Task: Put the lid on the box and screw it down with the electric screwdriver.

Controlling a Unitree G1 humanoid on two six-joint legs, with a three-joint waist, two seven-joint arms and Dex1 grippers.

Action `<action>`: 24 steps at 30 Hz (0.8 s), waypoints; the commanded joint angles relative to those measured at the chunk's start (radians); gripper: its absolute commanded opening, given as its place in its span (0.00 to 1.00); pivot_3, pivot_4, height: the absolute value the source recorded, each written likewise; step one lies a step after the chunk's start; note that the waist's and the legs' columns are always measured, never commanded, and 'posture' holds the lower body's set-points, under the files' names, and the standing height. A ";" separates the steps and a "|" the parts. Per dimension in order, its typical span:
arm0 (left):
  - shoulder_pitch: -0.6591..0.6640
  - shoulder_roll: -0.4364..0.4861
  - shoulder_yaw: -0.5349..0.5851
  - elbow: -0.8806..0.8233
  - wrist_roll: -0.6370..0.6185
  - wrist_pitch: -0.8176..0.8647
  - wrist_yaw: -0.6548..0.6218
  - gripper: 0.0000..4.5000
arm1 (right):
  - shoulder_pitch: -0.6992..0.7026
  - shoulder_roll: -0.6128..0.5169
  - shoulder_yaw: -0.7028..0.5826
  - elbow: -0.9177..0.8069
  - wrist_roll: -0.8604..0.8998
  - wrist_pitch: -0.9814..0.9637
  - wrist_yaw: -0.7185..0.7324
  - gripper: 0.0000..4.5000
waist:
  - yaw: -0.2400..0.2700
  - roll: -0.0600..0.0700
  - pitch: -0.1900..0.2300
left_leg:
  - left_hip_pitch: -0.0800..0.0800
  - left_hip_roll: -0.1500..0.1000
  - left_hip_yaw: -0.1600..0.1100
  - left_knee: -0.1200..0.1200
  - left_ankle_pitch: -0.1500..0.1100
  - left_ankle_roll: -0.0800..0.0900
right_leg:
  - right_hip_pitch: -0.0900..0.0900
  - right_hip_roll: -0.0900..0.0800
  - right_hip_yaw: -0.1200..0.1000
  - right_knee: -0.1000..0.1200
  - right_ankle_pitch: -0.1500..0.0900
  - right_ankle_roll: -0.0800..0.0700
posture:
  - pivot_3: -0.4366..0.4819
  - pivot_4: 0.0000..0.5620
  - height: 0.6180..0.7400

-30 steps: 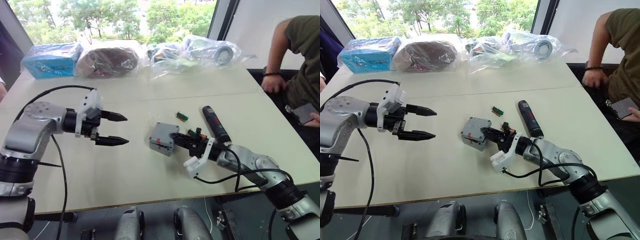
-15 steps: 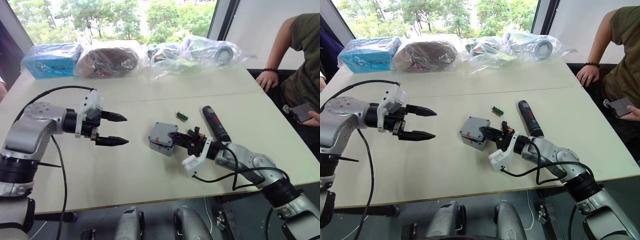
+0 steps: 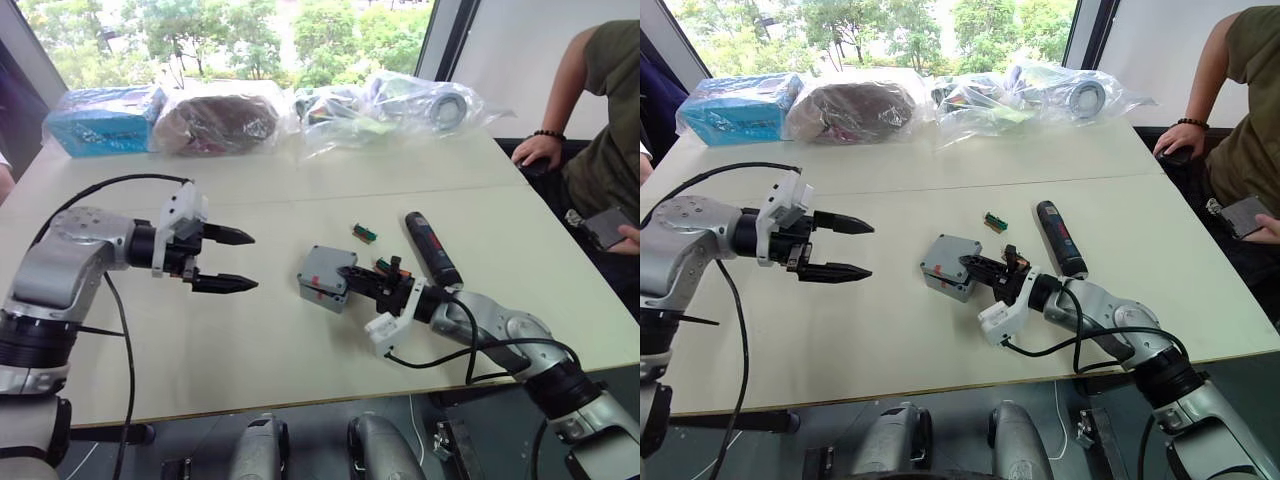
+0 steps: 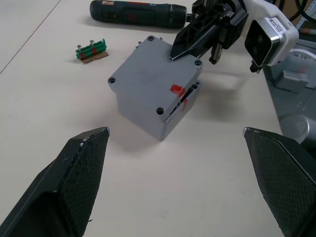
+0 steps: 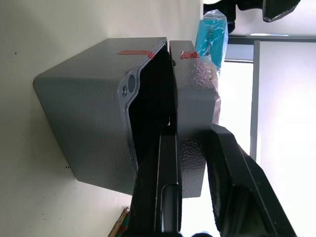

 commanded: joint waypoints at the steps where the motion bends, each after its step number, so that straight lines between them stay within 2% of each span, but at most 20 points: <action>1: -0.021 0.003 0.013 -0.010 -0.001 -0.009 0.002 0.99 | 0.008 0.007 -0.022 -0.017 0.000 -0.008 -0.031 0.04 | 0.000 0.000 0.000 | 0.000 0.000 0.000 0.000 0.000 0.000 | 0.000 0.000 0.000 0.000 0.000 0.000 | 0.48 0.27 1.00; 24: -0.041 -0.007 0.008 -0.021 -0.007 0.011 0.021 0.99 | 0.019 -0.009 -0.008 0.048 -0.082 -0.039 -0.177 0.04 | 0.000 0.000 0.000 | 0.000 0.000 0.000 0.000 0.001 -0.001 | 0.000 0.000 0.000 0.000 0.000 0.000 | 0.48 0.27 1.00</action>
